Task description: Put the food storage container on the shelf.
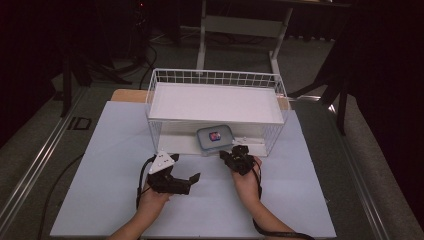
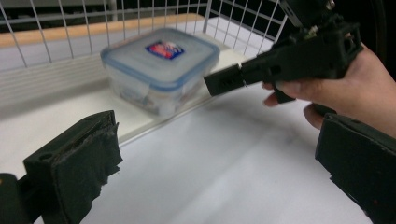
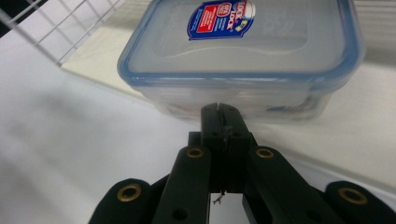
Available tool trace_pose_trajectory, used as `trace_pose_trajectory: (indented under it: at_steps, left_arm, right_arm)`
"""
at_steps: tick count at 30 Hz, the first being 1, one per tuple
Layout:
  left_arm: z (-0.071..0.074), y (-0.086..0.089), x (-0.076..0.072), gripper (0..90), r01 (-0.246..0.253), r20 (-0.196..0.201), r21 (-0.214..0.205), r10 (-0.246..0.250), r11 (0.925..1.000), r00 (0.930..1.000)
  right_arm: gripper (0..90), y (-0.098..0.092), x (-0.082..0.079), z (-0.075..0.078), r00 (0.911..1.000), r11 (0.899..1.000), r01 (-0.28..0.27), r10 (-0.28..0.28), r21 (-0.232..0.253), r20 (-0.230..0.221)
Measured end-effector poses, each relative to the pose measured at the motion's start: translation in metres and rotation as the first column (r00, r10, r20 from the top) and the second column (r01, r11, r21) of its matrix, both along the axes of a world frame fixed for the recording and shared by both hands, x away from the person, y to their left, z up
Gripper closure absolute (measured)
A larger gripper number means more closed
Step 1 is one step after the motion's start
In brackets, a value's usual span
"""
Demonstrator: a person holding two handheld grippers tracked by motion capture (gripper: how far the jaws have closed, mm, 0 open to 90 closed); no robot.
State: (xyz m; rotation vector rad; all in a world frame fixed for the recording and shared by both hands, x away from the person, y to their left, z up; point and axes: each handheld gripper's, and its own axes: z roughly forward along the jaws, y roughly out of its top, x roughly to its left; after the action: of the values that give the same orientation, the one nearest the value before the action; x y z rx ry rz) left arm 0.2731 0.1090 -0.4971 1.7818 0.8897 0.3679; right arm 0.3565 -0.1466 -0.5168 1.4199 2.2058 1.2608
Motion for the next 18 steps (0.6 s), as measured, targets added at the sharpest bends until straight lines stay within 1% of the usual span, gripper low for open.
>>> trace_pose_trajectory:
  at_steps: [2, 5, 6, 7, 8, 11, 12, 13, 15, 16, 18]
  left_arm:
    - [-0.003, 0.001, 0.001, 0.7, 0.004, -0.007, -0.010, -0.004, 0.9999, 1.0000]
    - [-0.004, 0.002, 0.002, 0.7, -0.004, -0.007, -0.005, 0.004, 1.0000, 1.0000]
    - [-0.004, 0.003, 0.002, 0.7, -0.006, -0.008, -0.010, 0.006, 0.9999, 0.9999]
    - [-0.004, 0.004, 0.002, 0.7, -0.008, -0.006, -0.010, 0.008, 0.9999, 0.9999]
    - [-0.004, 0.005, 0.002, 0.7, -0.009, -0.002, -0.016, 0.009, 0.9998, 1.0000]
    - [-0.004, 0.006, 0.002, 0.7, -0.012, -0.001, -0.015, 0.012, 0.9998, 0.9999]
    - [-0.005, 0.006, 0.002, 0.7, -0.015, 0.001, -0.020, 0.015, 0.9997, 0.9999]
    - [-0.005, 0.007, 0.003, 0.7, -0.014, -0.002, -0.017, 0.014, 0.9998, 0.9999]
    - [-0.006, 0.007, 0.002, 0.7, -0.015, -0.003, -0.016, 0.015, 0.9998, 0.9999]
    - [-0.006, 0.006, 0.002, 0.7, -0.015, -0.003, -0.014, 0.015, 0.9998, 0.9999]
    - [-0.007, 0.006, 0.003, 0.7, -0.012, -0.006, -0.013, 0.012, 0.9998, 0.9999]
  right_arm:
    - [90.0, 0.002, 0.004, -0.002, 1.0000, 1.000, 0.008, -0.008, 0.006, 0.000]
    - [90.0, 0.005, 0.009, -0.004, 0.9999, 1.000, 0.012, -0.012, 0.007, 0.005]
    - [90.0, 0.007, 0.011, -0.005, 0.9999, 1.000, 0.011, -0.011, 0.012, 0.003]
    - [90.0, 0.012, 0.014, -0.006, 1.0000, 1.000, 0.006, -0.006, 0.013, 0.008]
    - [90.0, 0.015, 0.015, -0.007, 0.9999, 1.000, 0.005, -0.005, 0.010, 0.010]
    - [90.0, 0.020, 0.018, -0.007, 0.9999, 1.000, 0.003, -0.003, 0.018, 0.011]
    - [90.0, 0.022, 0.019, -0.006, 0.9998, 1.000, 0.005, -0.006, 0.011, 0.017]
    - [90.0, 0.026, 0.022, -0.005, 0.9997, 1.000, 0.008, -0.008, 0.014, 0.023]
    - [90.0, 0.029, 0.026, -0.003, 0.9994, 1.000, 0.015, -0.016, 0.022, 0.032]
    - [90.0, 0.031, 0.027, -0.003, 0.9993, 1.000, 0.019, -0.020, 0.021, 0.031]
    - [89.9, 0.032, 0.032, -0.003, 0.9987, 0.999, 0.027, -0.028, 0.020, 0.043]
